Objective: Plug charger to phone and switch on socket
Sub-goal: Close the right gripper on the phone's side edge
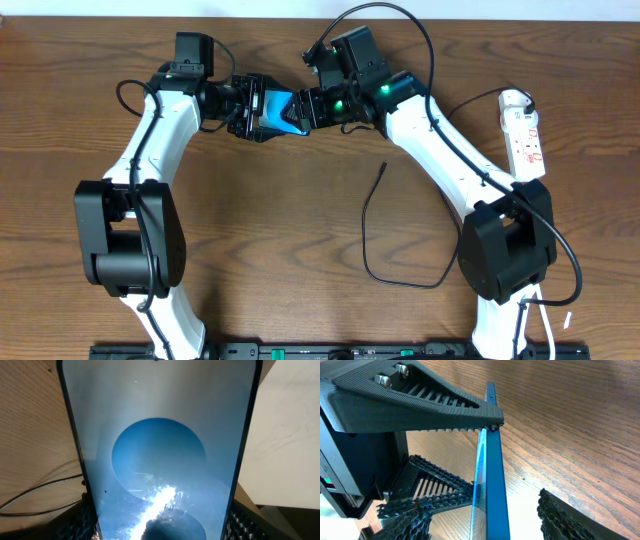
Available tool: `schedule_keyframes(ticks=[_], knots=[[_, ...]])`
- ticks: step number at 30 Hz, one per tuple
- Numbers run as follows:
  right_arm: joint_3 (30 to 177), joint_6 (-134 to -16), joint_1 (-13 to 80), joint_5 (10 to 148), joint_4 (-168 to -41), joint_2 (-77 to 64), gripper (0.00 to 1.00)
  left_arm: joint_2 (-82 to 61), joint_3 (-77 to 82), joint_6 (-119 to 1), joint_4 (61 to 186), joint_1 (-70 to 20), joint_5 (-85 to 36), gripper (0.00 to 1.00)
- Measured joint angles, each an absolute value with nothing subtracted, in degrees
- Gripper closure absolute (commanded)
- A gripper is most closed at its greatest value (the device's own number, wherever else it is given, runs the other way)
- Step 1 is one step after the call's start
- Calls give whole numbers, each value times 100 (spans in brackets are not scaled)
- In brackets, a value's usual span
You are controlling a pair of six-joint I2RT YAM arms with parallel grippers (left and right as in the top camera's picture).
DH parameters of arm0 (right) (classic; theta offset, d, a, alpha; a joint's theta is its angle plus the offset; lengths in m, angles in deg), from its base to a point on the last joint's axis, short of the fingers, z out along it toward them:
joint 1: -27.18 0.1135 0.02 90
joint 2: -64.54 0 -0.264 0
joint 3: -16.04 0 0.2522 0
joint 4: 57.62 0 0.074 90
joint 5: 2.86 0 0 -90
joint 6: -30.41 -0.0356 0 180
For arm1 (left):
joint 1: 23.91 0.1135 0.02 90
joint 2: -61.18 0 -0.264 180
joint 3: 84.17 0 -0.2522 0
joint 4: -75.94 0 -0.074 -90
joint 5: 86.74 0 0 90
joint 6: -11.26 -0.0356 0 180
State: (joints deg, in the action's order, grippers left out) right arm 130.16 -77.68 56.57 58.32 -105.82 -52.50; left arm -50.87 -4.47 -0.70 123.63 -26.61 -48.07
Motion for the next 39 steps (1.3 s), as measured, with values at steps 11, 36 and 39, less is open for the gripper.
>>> schedule_keyframes(ticks=[11, 36, 39], knots=[[13016, -7790, 5657, 5992, -10590, -5250, 44, -5087, -447, 161, 12051, -2869, -4811, 93], [13016, -7906, 5699, 6236, -10632, -5250, 96, -5087, -447, 395, 11937, -2932, -4892, 93], [13014, -7949, 5692, 6309, -10673, -5250, 99, -5076, -447, 399, 11900, -2915, -4910, 93]])
